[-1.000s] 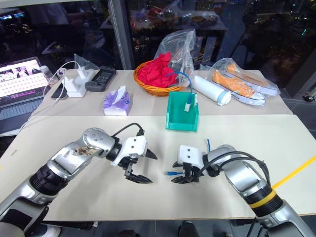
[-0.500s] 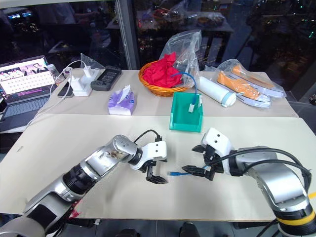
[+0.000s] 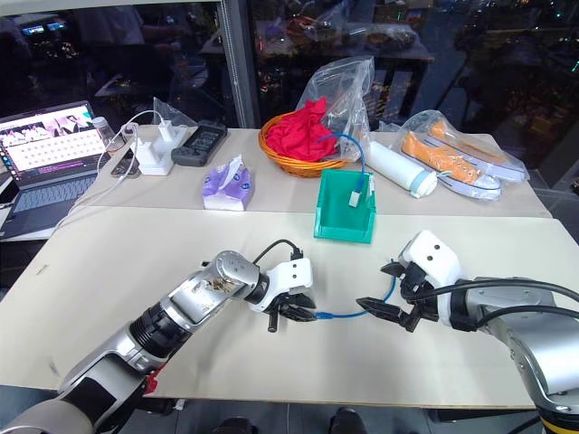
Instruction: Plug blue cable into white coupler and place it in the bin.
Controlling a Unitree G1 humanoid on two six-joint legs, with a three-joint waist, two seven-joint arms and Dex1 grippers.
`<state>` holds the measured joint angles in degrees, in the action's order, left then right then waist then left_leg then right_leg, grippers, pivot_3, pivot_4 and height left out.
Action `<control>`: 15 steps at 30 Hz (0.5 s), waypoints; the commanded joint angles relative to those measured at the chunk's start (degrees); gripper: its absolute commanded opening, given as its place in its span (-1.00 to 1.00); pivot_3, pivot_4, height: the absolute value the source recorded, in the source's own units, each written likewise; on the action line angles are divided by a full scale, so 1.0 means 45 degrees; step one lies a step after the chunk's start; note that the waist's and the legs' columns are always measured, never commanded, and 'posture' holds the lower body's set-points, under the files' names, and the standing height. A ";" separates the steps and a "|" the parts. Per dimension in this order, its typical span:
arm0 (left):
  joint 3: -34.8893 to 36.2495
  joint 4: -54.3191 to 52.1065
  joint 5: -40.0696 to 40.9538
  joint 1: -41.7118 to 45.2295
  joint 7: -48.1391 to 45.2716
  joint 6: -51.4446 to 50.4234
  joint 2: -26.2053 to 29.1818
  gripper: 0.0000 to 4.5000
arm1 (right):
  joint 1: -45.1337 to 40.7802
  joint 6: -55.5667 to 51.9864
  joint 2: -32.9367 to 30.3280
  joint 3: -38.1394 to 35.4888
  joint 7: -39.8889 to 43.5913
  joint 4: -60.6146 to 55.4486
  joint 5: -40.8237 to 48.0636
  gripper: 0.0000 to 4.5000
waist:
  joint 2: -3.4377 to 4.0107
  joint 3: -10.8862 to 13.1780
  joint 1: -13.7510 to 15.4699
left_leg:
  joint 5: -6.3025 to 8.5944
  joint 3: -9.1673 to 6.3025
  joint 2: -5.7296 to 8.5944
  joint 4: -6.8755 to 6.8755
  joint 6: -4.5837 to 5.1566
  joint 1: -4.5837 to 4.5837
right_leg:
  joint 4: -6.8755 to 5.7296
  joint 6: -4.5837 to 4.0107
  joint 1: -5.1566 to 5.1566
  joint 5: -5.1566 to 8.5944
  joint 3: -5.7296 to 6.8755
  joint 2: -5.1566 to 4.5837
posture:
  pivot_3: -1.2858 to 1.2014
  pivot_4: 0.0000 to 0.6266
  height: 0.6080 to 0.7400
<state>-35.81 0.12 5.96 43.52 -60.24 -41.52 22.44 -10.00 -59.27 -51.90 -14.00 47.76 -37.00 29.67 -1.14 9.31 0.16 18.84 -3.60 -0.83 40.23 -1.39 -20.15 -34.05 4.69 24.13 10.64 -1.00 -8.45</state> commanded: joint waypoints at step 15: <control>0.2948 -0.0971 0.2131 -0.1092 0.0231 0.2307 -0.2030 -0.96 | 0.4461 -0.3226 0.3494 -0.5750 -0.7860 -0.2880 1.3333 1.00 | 0.0003 -0.0001 0.0106 | 0.0012 -0.0021 0.0003 0.0019 0.0022 -0.0001 | -0.0009 0.0001 -0.0010 -0.0005 -0.0003 -0.0001 | 0.03 -0.52 1.00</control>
<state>-22.82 -2.17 14.85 38.51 -59.15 -32.91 13.65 7.73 -81.88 -35.42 -41.12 22.63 -48.85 78.09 -1.13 9.31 0.64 18.89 -3.69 -0.82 40.32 -1.29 -20.15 -34.08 4.69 24.08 10.62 -1.01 -8.45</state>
